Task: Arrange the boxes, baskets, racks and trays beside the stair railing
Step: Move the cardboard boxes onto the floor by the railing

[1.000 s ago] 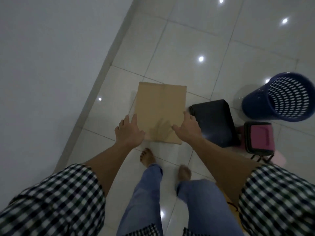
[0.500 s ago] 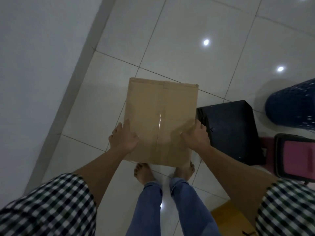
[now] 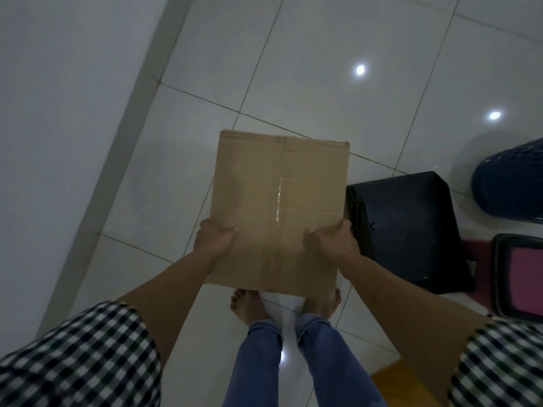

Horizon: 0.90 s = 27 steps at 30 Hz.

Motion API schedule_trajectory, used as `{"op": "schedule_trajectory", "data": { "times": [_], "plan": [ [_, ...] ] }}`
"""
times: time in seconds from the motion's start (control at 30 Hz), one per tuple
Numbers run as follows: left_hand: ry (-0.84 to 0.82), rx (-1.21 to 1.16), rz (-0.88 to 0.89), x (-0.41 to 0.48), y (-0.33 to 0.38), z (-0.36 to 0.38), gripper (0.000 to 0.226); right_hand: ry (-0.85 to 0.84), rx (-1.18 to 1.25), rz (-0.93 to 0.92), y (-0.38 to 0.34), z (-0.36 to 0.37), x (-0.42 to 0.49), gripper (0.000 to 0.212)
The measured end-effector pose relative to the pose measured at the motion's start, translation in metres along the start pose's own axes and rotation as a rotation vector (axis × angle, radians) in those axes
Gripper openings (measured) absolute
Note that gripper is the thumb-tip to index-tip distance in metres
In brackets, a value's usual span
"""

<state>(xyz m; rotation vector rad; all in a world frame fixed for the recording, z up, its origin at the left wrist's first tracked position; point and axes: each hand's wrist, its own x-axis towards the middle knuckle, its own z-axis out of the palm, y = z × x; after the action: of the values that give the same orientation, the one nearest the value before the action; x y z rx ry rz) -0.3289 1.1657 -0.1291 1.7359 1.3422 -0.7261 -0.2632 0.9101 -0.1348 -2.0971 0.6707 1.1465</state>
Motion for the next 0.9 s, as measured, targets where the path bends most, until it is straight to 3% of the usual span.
{"op": "schedule_trajectory", "data": {
  "times": [0.27, 0.6, 0.77, 0.9],
  "plan": [
    [-0.031, -0.085, 0.072, -0.058, 0.009, -0.026, 0.080, 0.009, 0.052, -0.083, -0.022, -0.041, -0.051, 0.087],
    [0.038, 0.040, 0.449, -0.225, 0.054, -0.100, 0.077, 0.178, 0.018, -0.216, -0.052, -0.144, -0.210, 0.087],
    [0.043, 0.130, 0.624, -0.301, 0.095, -0.134, 0.107, 0.283, 0.069, -0.304, -0.066, -0.193, -0.289, 0.103],
    [0.020, 0.203, 0.709, -0.341, 0.121, -0.148, 0.114, 0.354, 0.154, -0.369, -0.070, -0.226, -0.333, 0.092]
  ]
}}
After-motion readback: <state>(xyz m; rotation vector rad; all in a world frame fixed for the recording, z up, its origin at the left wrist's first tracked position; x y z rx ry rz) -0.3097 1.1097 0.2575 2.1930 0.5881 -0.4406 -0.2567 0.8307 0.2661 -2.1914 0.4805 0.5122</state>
